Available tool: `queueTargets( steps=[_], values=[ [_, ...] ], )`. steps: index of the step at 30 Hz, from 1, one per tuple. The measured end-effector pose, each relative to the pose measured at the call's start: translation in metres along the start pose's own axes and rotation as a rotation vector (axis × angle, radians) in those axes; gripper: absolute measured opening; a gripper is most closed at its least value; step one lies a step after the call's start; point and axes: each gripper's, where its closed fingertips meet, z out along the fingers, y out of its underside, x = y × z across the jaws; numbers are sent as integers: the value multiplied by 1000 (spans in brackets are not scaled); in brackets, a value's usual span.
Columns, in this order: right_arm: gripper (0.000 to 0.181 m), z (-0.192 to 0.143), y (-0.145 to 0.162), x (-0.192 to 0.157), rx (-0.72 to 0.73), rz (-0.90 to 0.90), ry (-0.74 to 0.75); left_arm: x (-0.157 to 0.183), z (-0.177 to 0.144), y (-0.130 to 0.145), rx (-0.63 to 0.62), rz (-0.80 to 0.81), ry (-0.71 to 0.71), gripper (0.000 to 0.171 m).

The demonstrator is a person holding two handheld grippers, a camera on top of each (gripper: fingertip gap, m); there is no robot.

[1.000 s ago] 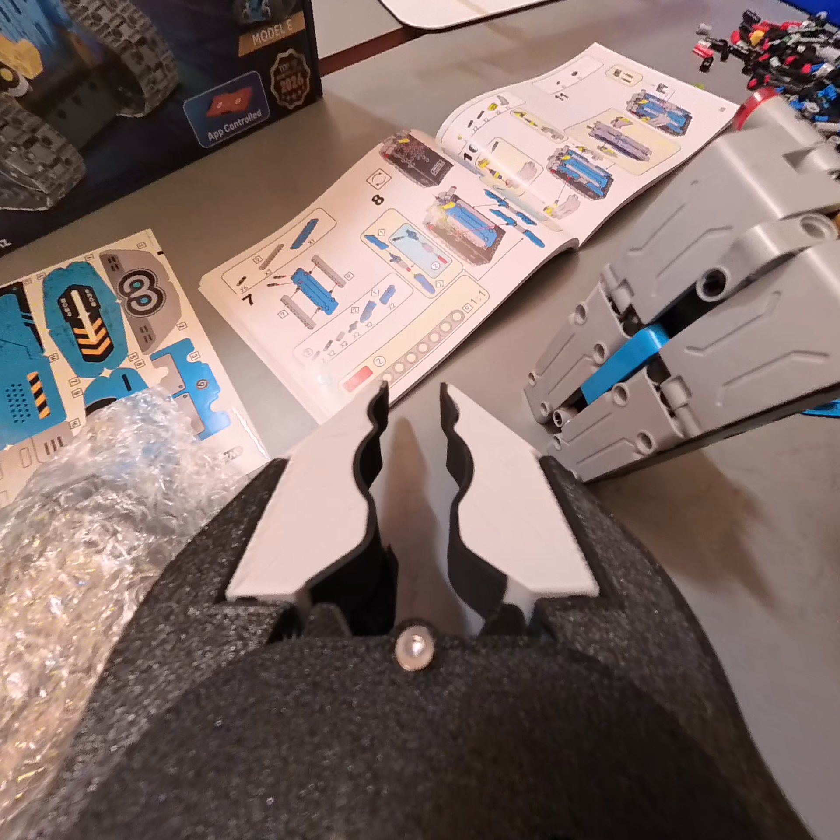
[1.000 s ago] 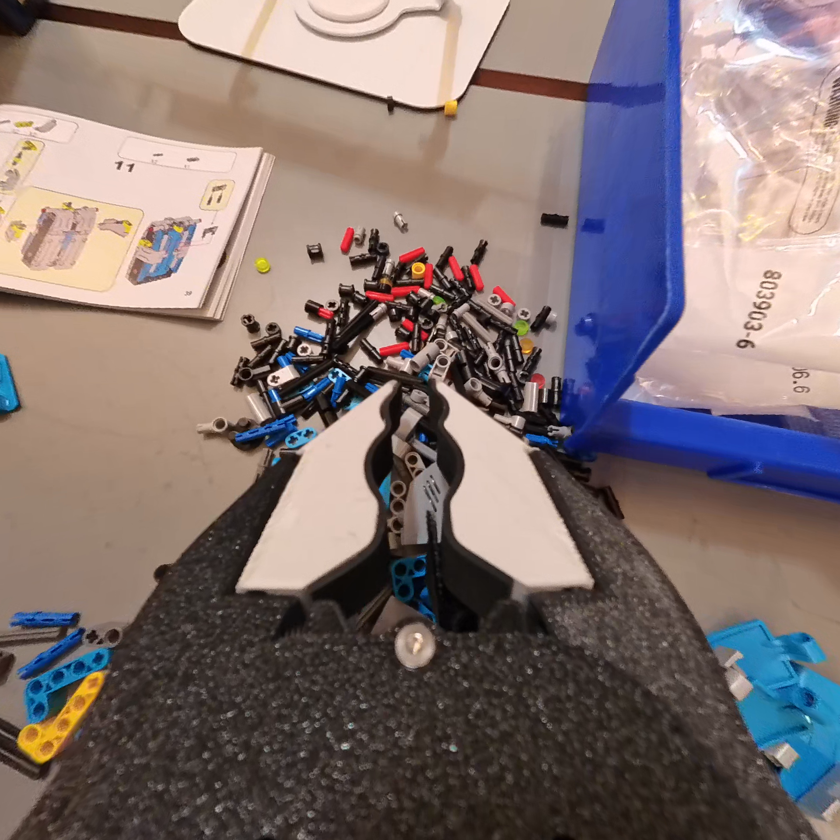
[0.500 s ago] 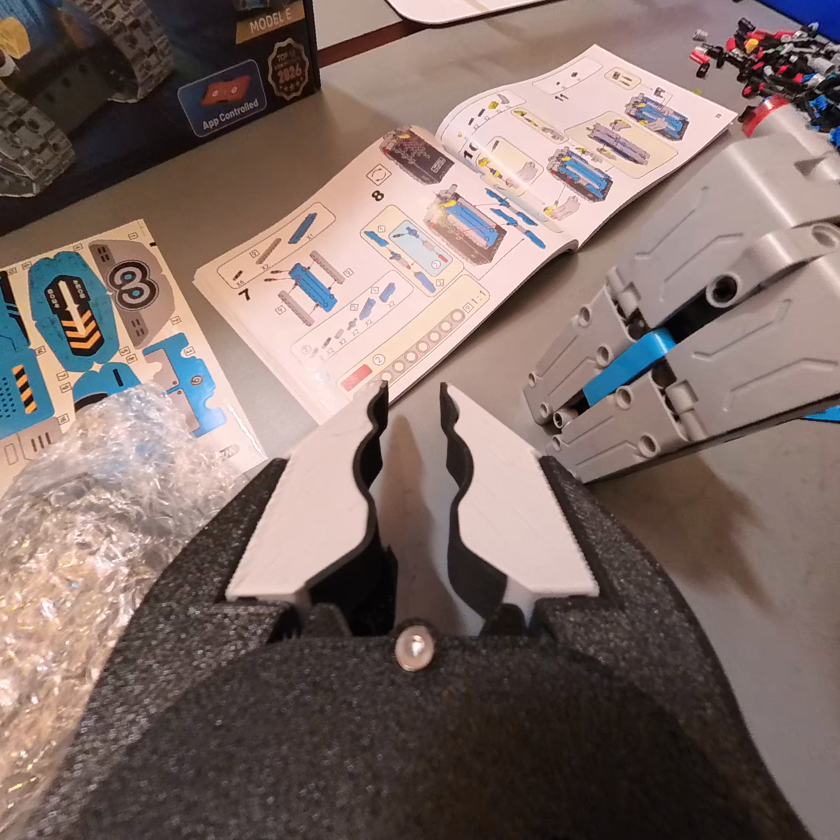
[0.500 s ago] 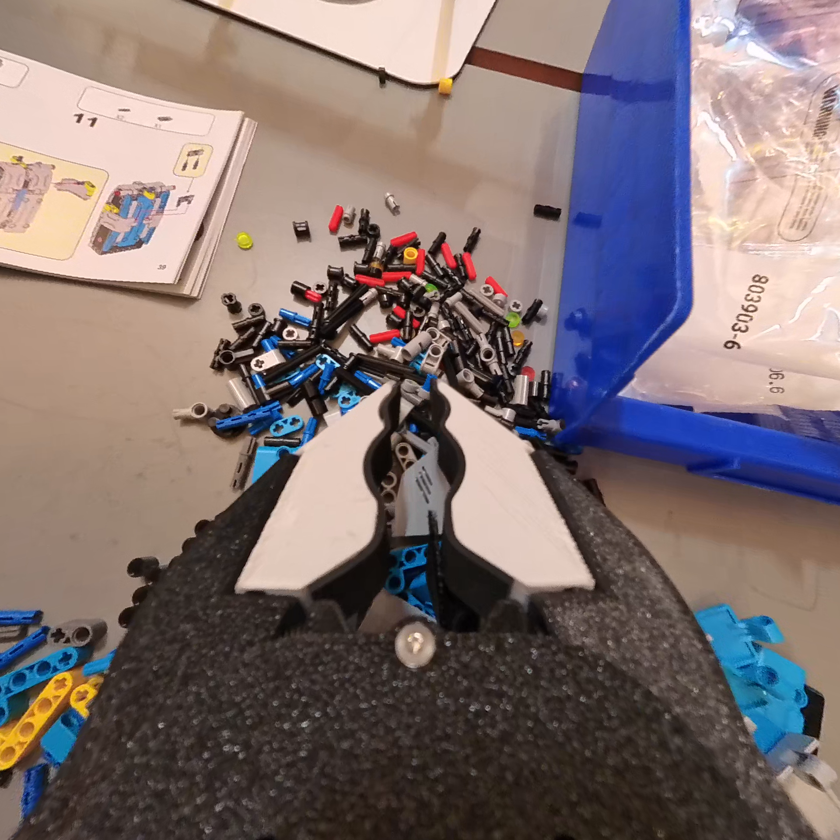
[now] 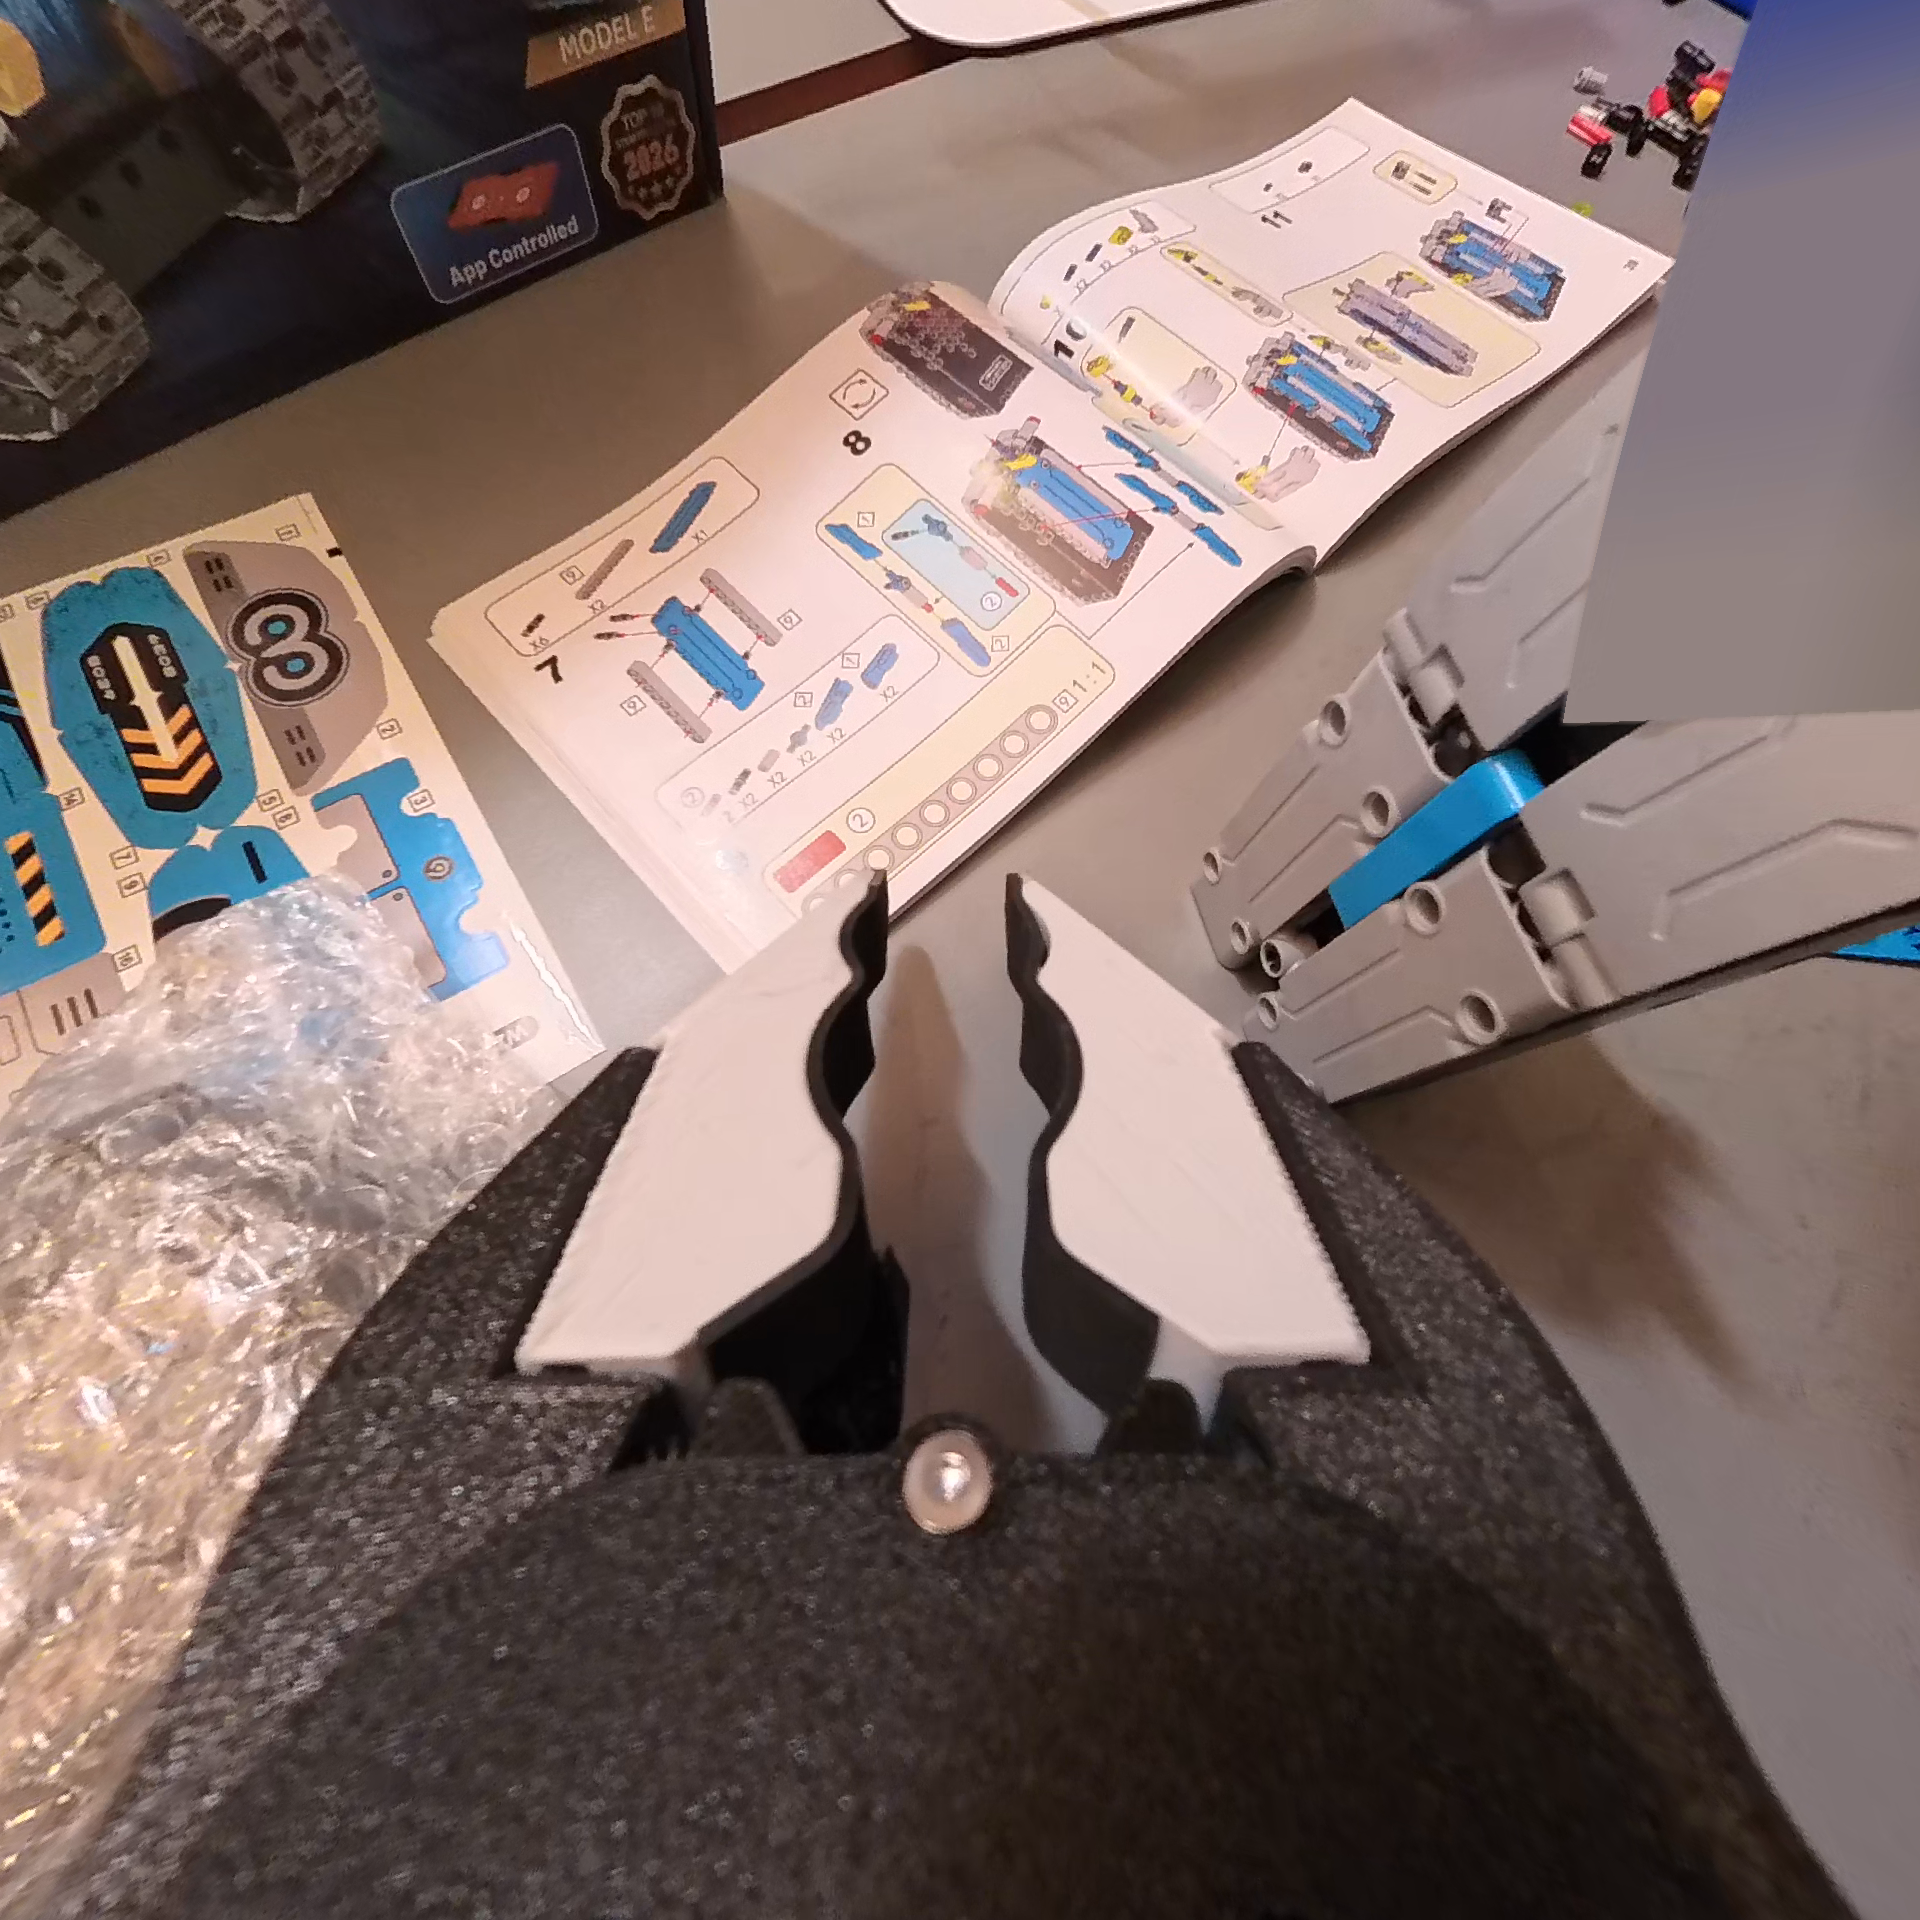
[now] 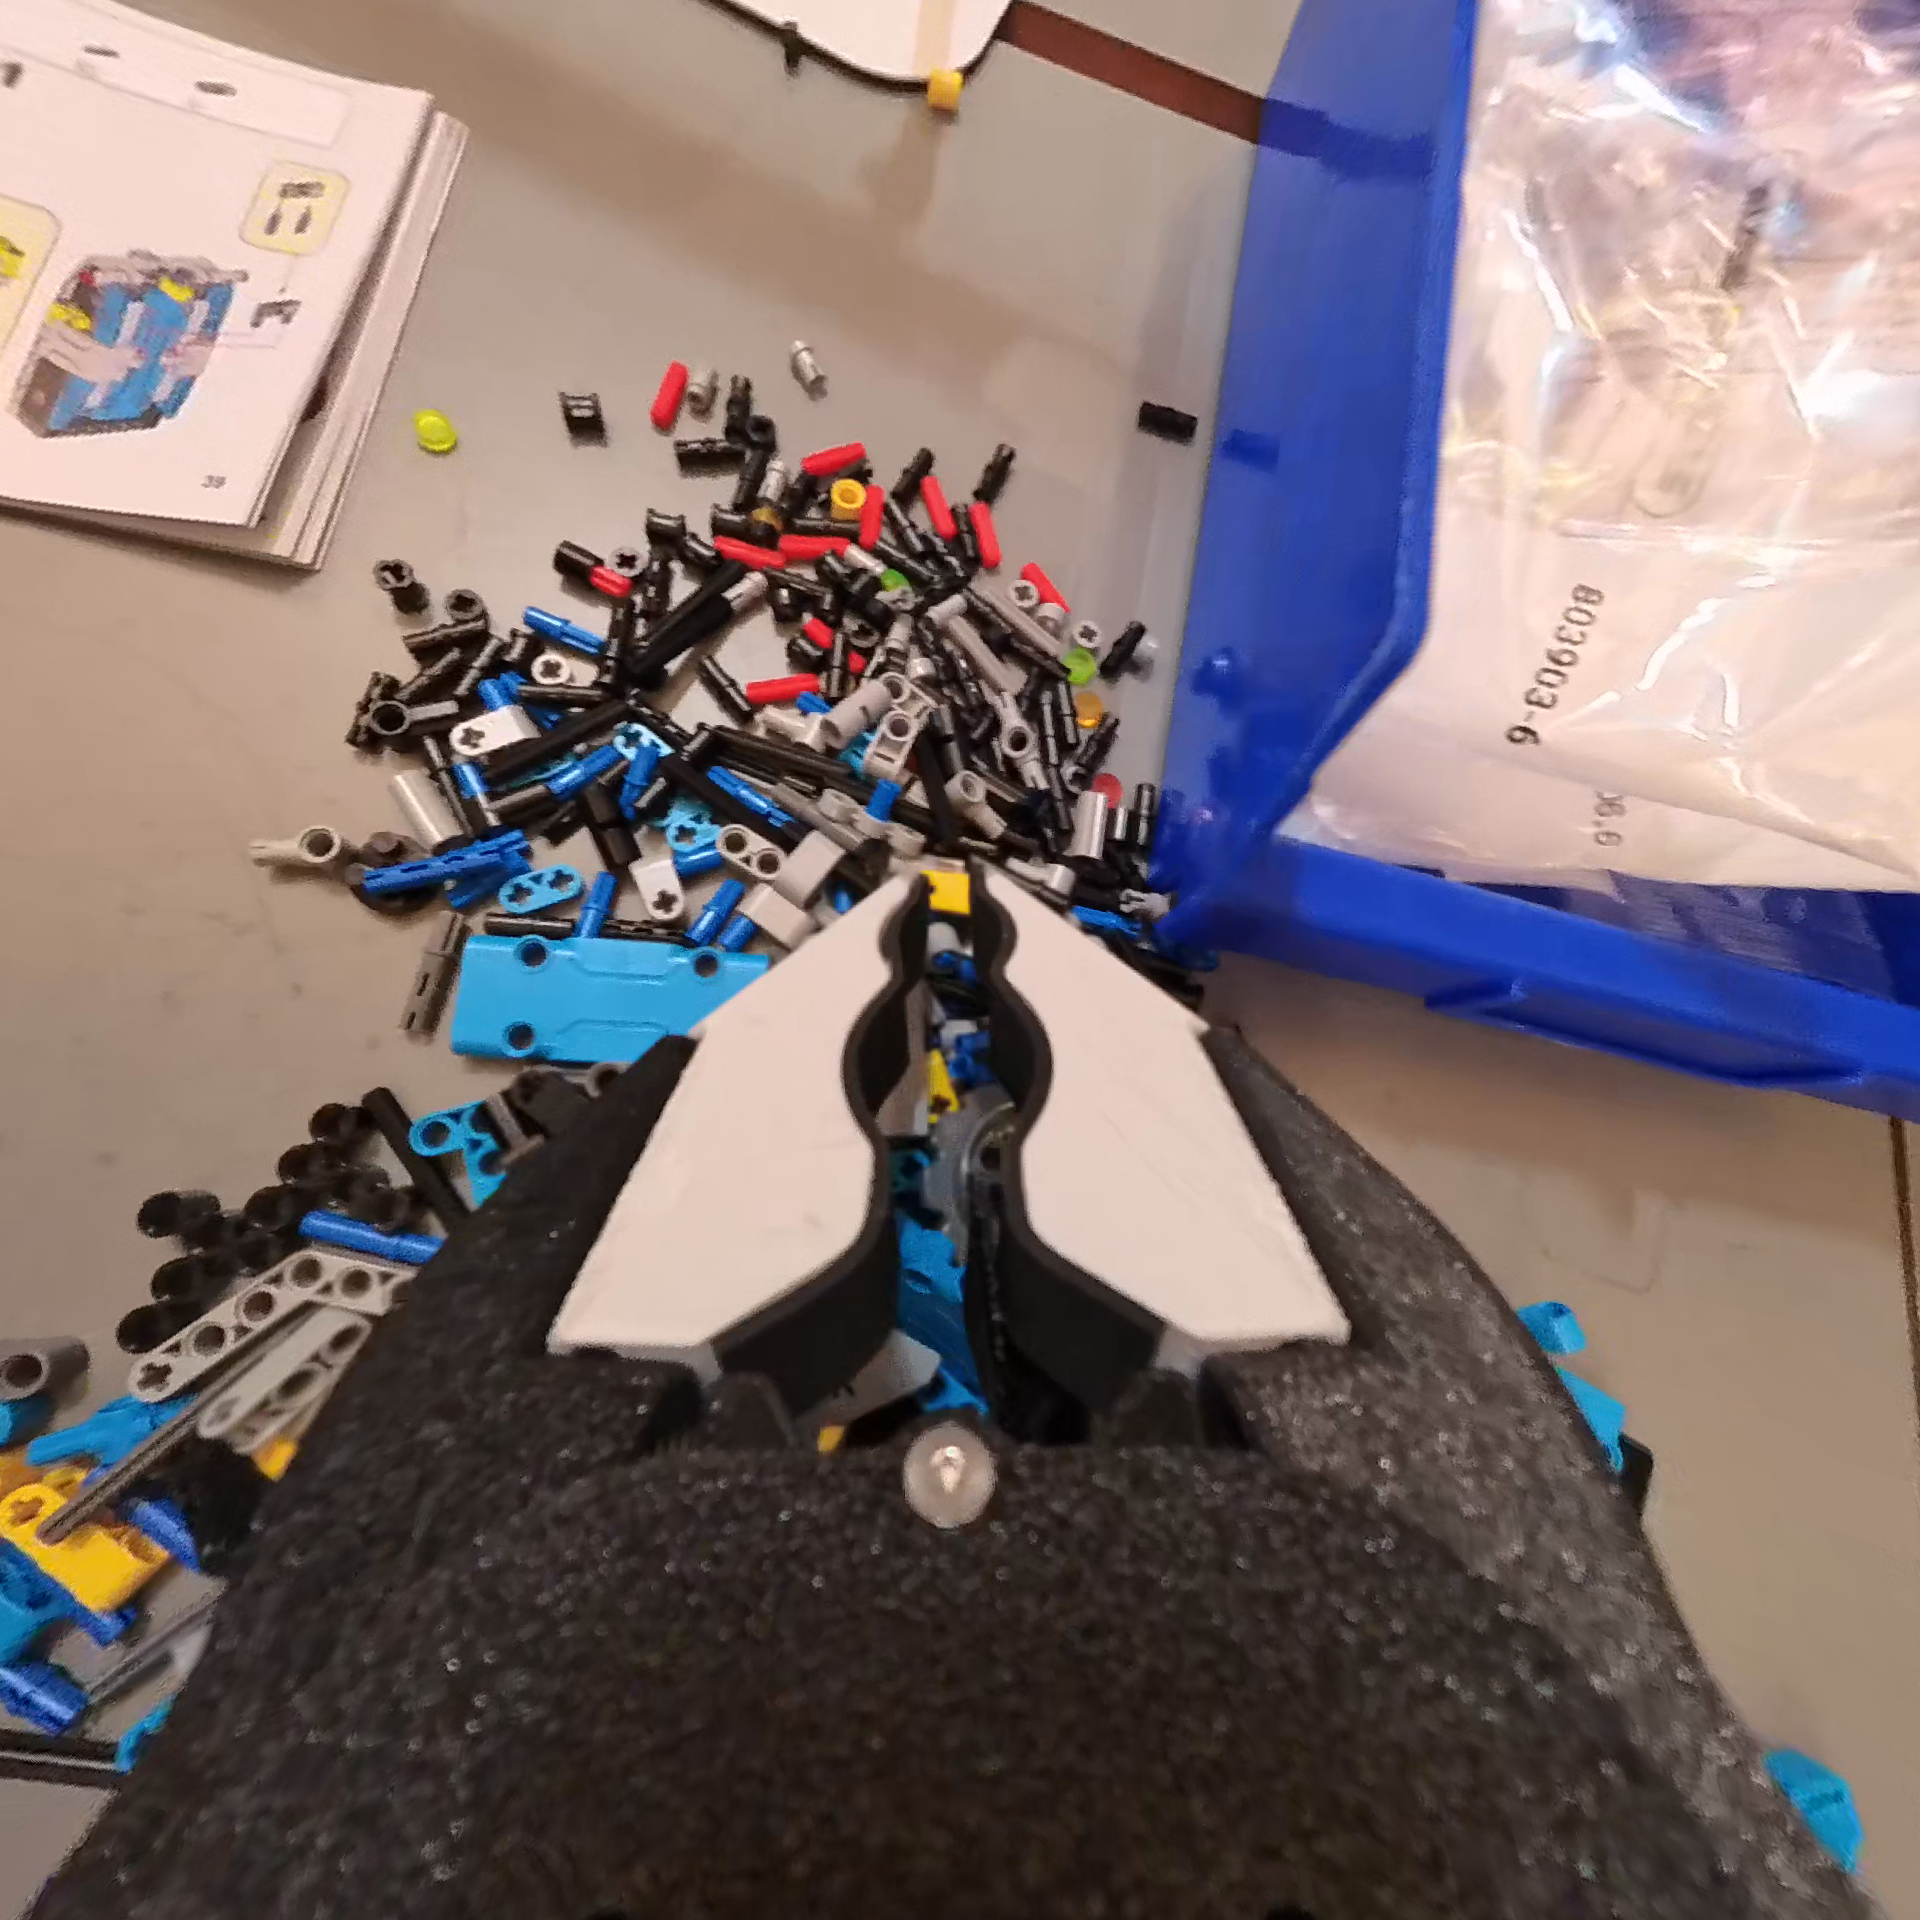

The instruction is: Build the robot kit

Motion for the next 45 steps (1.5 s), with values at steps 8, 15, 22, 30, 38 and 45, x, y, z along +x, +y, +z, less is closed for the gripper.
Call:
queueTargets(
  steps=[8, 15, 22, 30, 38, 45],
  values=[
    [10, 4, -11, -3, 7, 44, -24, 0, 1, 0, -5, -14, 12, 22],
    [17, 29, -19, -16, -90, -5, 42, 1, 0, -1, 3, -1, 9, 22],
    [13, 31, -14, -16, -85, 51, 9, 1, 0, 0, -2, -4, 13, 22],
    [8, 33, -15, -25, -83, 36, -33, 1, 1, 0, -4, -11, 17, 22],
    [8, 40, -26, -48, -58, -31, -94, 1, 1, 0, -5, -9, 17, 22],
    [11, 30, -30, -40, -3, 47, -127, 1, 1, 0, -3, -10, 17, 22]
  ],
)
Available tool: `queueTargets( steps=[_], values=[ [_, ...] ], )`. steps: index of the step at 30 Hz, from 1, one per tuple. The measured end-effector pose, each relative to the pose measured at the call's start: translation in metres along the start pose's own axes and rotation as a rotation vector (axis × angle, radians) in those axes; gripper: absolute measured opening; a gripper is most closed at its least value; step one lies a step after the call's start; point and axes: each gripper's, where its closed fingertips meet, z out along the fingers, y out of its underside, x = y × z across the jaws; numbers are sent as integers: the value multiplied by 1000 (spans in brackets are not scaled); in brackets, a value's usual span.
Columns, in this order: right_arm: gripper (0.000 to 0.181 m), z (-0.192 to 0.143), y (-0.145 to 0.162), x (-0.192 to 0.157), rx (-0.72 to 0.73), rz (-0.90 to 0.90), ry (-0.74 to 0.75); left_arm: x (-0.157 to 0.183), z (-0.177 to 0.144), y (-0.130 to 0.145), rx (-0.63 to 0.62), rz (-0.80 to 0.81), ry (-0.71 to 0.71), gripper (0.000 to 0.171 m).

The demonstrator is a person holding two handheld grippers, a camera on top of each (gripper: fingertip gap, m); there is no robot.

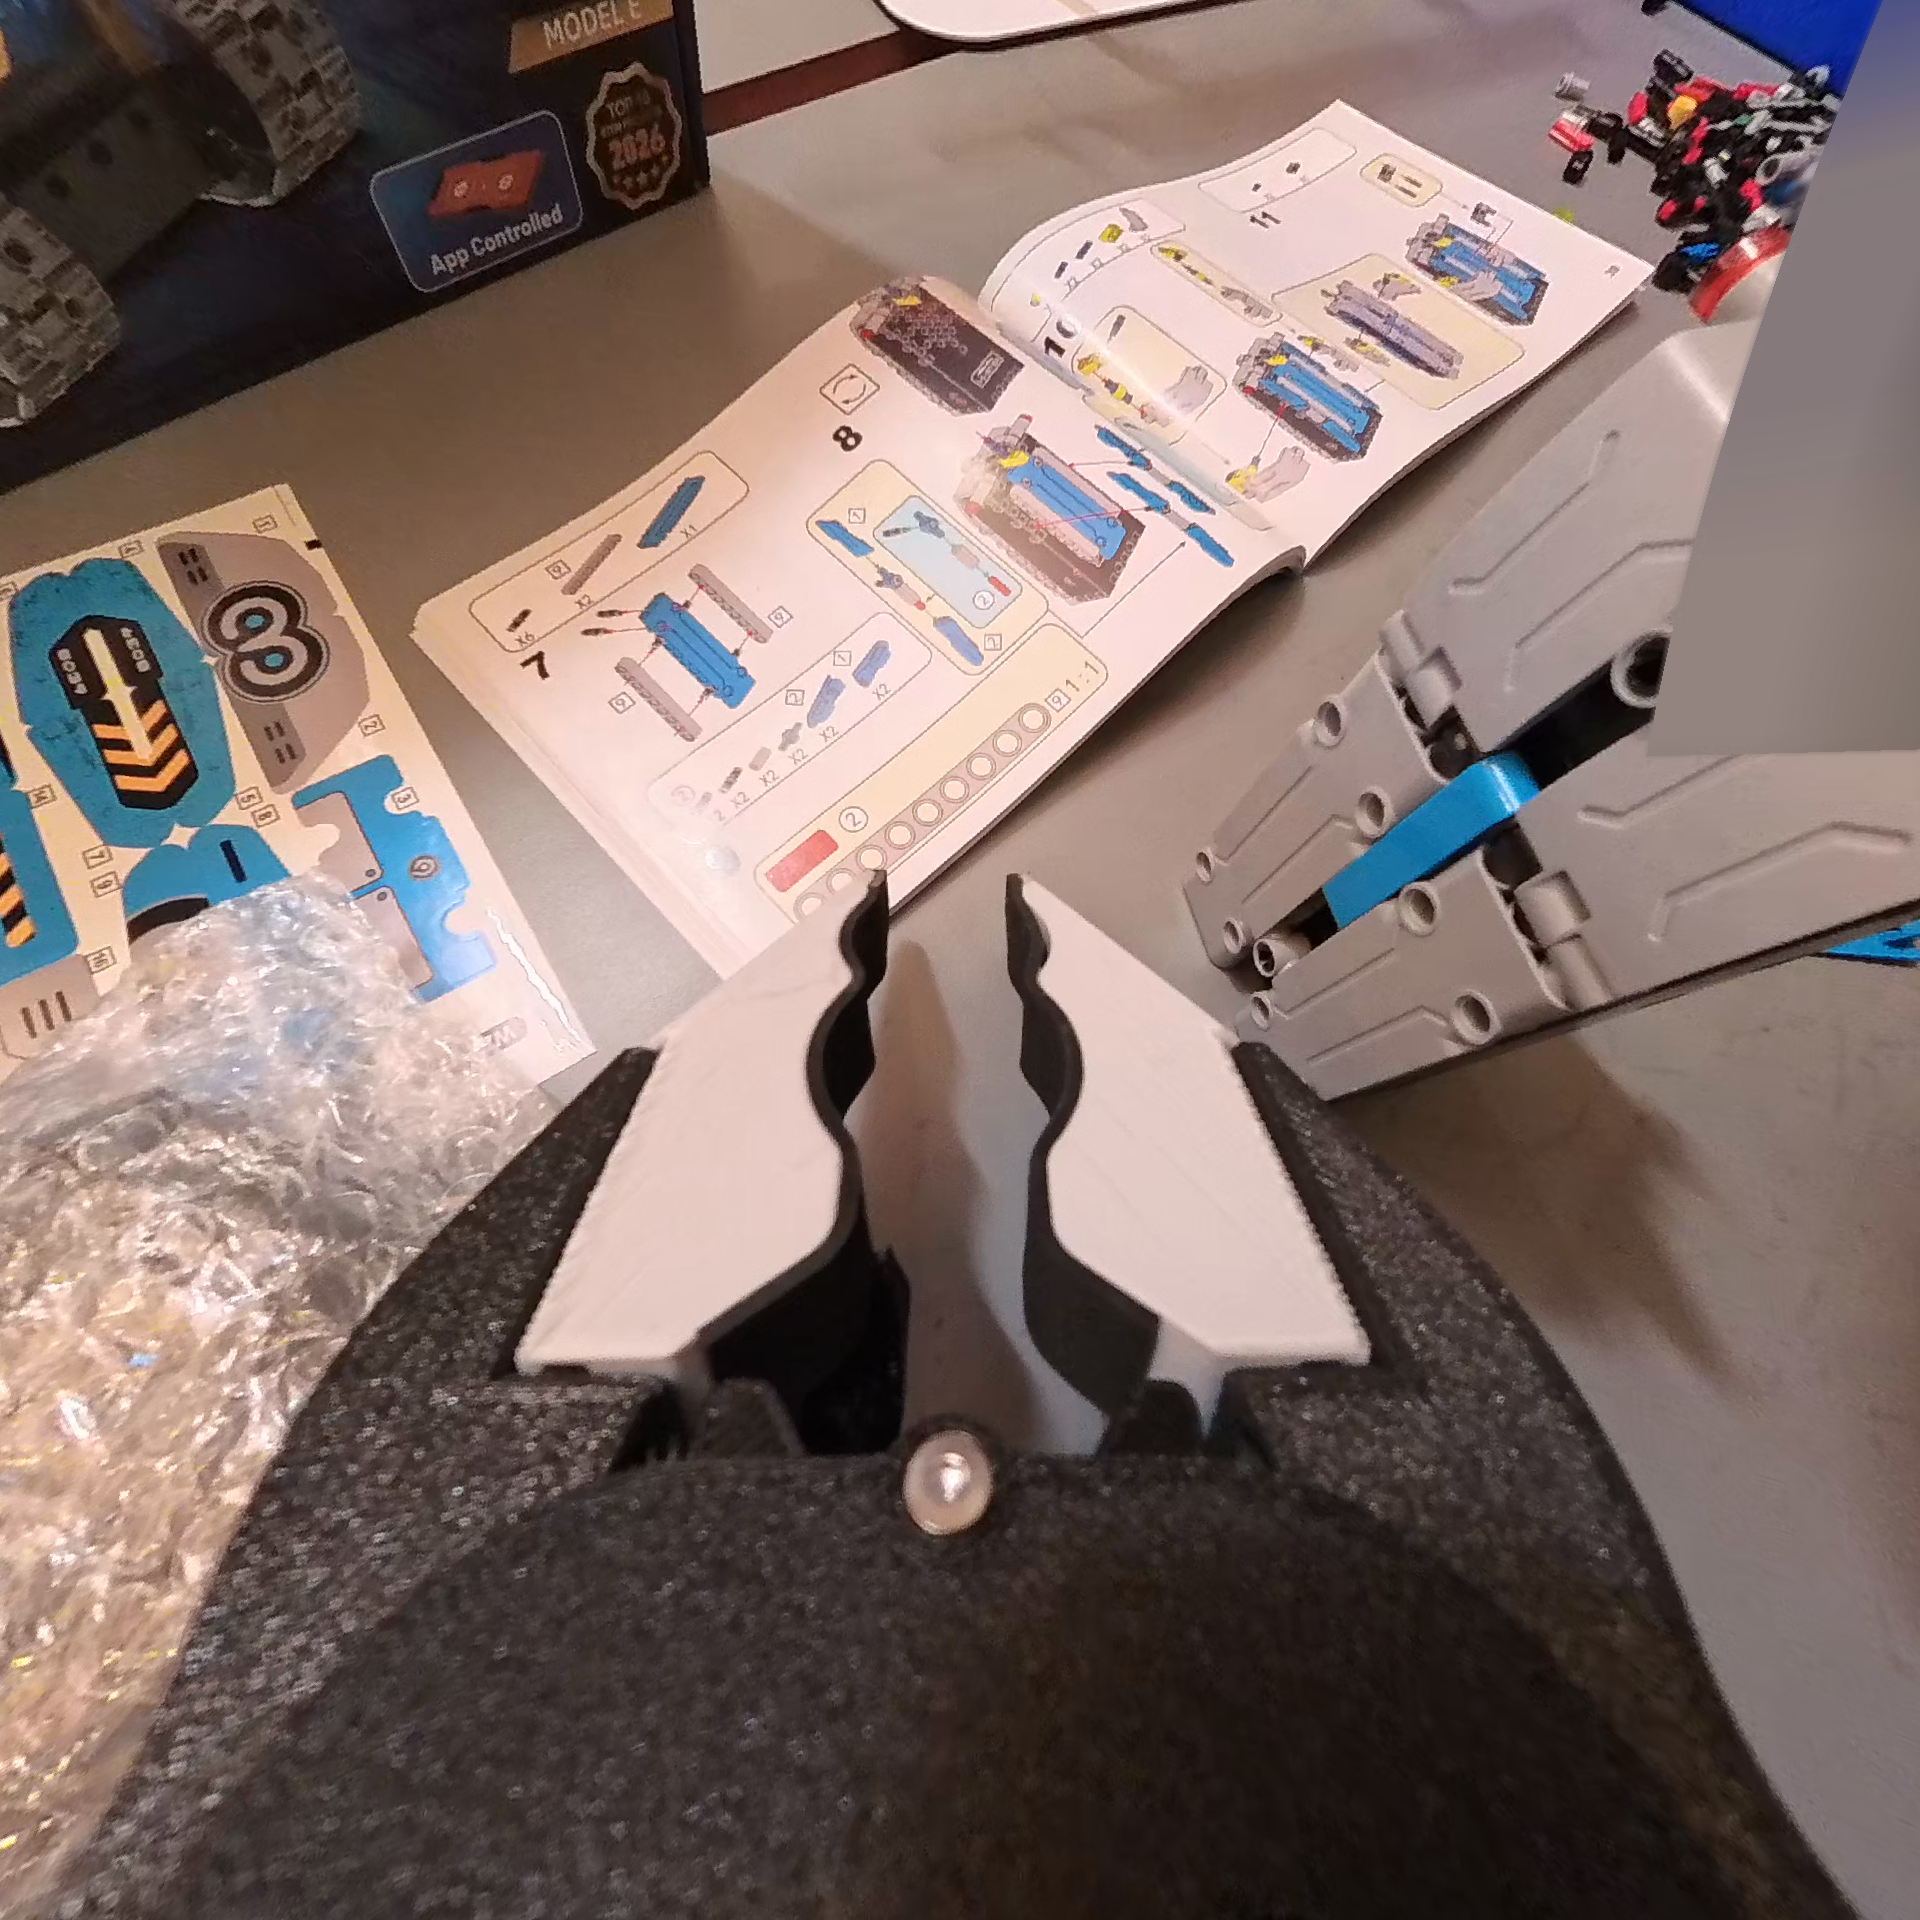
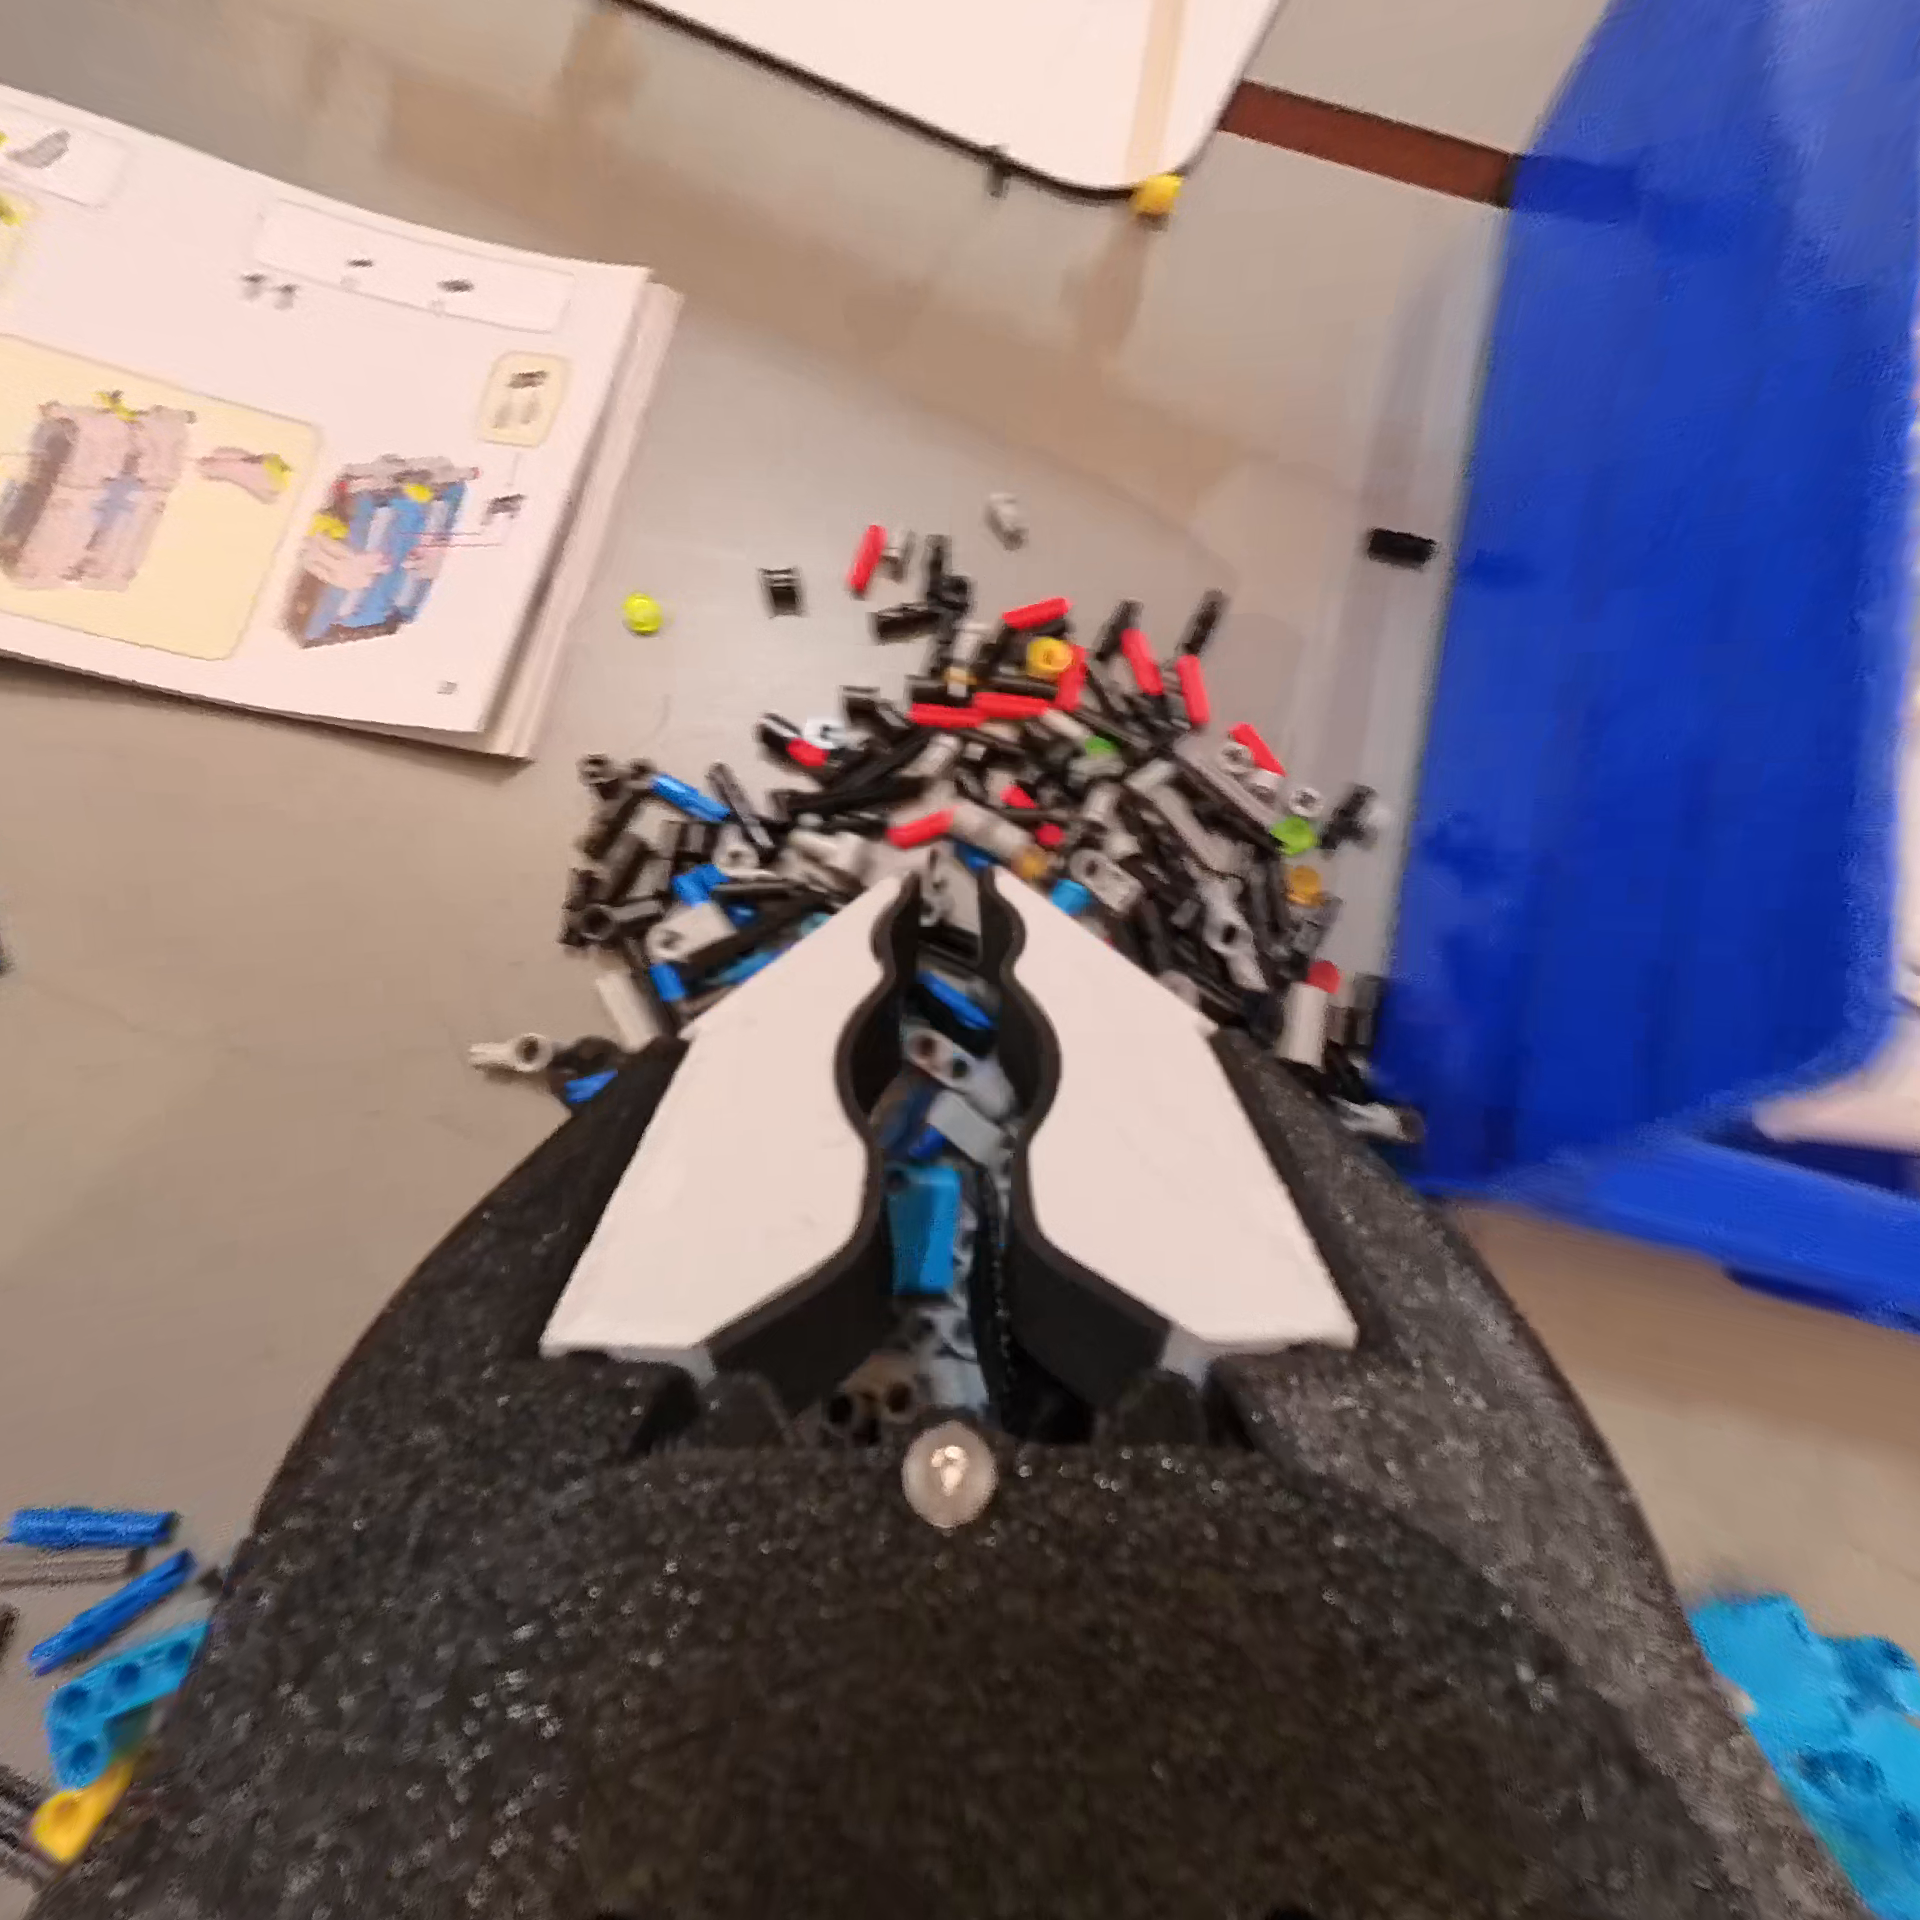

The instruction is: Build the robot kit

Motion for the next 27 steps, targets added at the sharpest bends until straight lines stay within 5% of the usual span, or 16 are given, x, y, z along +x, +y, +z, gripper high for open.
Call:
queueTargets(
  steps=[5, 13, 17, 23, 27],
  values=[
    [22, -30, 19, 52, -9, 67, 172, 0, 0, 0, -1, -7, 6, 22],
    [23, -49, 42, 54, -11, 186, 112, 0, 0, 0, -5, -17, 15, 22],
    [26, -46, 36, 42, 27, 291, -35, 0, 1, 1, -5, -19, 17, 22],
    [36, -22, 24, 44, 2, 197, 61, 0, 0, 0, -4, -14, 16, 22],
    [21, -10, 20, 56, -51, 151, 236, 1, 0, 0, -1, -14, 16, 22]
  ],
)
